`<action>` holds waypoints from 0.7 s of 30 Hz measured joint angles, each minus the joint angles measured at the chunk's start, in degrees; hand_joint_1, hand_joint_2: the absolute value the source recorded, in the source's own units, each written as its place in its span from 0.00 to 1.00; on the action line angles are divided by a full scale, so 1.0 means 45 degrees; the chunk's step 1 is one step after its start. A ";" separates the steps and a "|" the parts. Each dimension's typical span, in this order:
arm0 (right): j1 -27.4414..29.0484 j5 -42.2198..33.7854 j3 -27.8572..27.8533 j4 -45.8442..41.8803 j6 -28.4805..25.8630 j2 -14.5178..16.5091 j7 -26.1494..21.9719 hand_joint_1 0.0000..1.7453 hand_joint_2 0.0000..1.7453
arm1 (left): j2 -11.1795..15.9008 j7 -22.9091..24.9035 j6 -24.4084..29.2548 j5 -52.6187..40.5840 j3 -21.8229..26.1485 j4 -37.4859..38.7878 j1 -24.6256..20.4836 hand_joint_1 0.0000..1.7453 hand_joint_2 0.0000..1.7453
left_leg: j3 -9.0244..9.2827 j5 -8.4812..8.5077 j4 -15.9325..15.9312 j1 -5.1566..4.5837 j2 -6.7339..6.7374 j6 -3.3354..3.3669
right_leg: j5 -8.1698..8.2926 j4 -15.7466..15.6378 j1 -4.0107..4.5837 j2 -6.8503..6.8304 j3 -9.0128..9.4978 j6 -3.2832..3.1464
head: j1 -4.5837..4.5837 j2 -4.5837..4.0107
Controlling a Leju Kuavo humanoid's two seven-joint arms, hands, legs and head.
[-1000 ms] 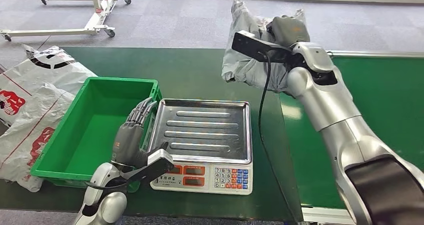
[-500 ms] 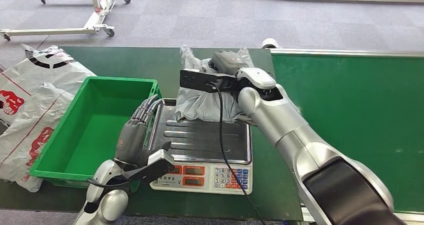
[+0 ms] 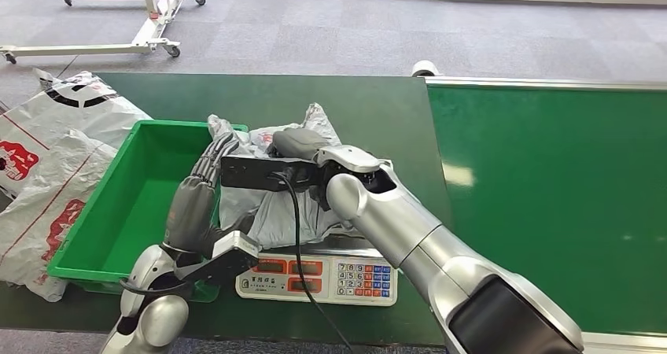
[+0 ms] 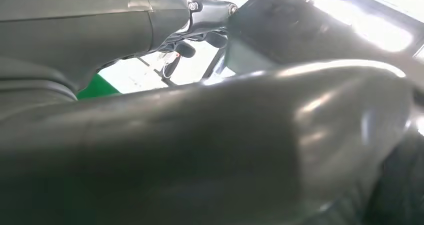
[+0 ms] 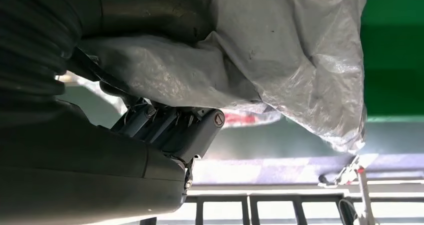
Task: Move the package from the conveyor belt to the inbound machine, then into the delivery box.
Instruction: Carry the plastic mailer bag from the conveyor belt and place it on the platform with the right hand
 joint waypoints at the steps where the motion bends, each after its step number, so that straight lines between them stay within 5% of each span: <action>1: 0.0123 -0.0188 0.0105 -0.0079 0.0020 -0.0050 0.0032 0.42 1.00 | 0.0021 -0.0016 -0.0018 0.0039 0.0002 -0.0034 -0.0011 0.00 0.00 | 0.0000 0.0000 0.0000 0.0000 0.0000 0.0000 | 0.0000 0.0000 0.0000 0.0001 0.0000 0.0000 | 0.0000 0.0000; 3: 0.0328 -0.0436 0.0311 -0.0198 0.0037 -0.0184 0.0109 0.00 1.00 | 0.0050 -0.0058 -0.0073 0.0162 0.0004 -0.0104 -0.0028 0.00 0.00 | 0.0000 0.0000 0.0000 0.0000 0.0000 0.0000 | 0.0001 0.0000 -0.0001 0.0003 0.0000 0.0001 | 0.0001 0.0000; 9: 0.0459 -0.0604 0.0981 -0.0613 -0.0324 -0.0783 0.0568 0.00 1.00 | 0.0158 -0.0129 -0.0187 0.0358 0.0006 -0.0273 -0.0028 0.00 0.00 | 0.0001 0.0001 0.0003 -0.0001 0.0000 0.0000 | 0.0002 0.0000 -0.0001 0.0001 0.0002 0.0001 | 0.0000 0.0000; 13: 0.0342 -0.0412 0.1152 -0.1109 -0.1055 -0.1369 0.0955 0.00 0.00 | 0.0267 -0.0019 -0.0266 0.0131 0.0006 -0.0282 -0.0005 0.00 0.00 | 0.0001 0.0001 0.0004 -0.0002 -0.0002 0.0000 | 0.0003 0.0000 -0.0001 -0.0001 0.0002 0.0000 | -0.0001 0.0000; 21: 0.0055 0.2349 0.0882 -0.3549 -0.3371 -0.3508 0.1117 0.00 0.00 | 0.0534 0.0705 -0.0459 -0.1132 0.0064 -0.0274 -0.0008 0.00 0.00 | -0.0003 0.0001 0.0022 -0.0004 -0.0012 0.0001 | 0.0004 -0.0004 -0.0003 -0.0015 0.0003 0.0001 | 0.0000 0.0000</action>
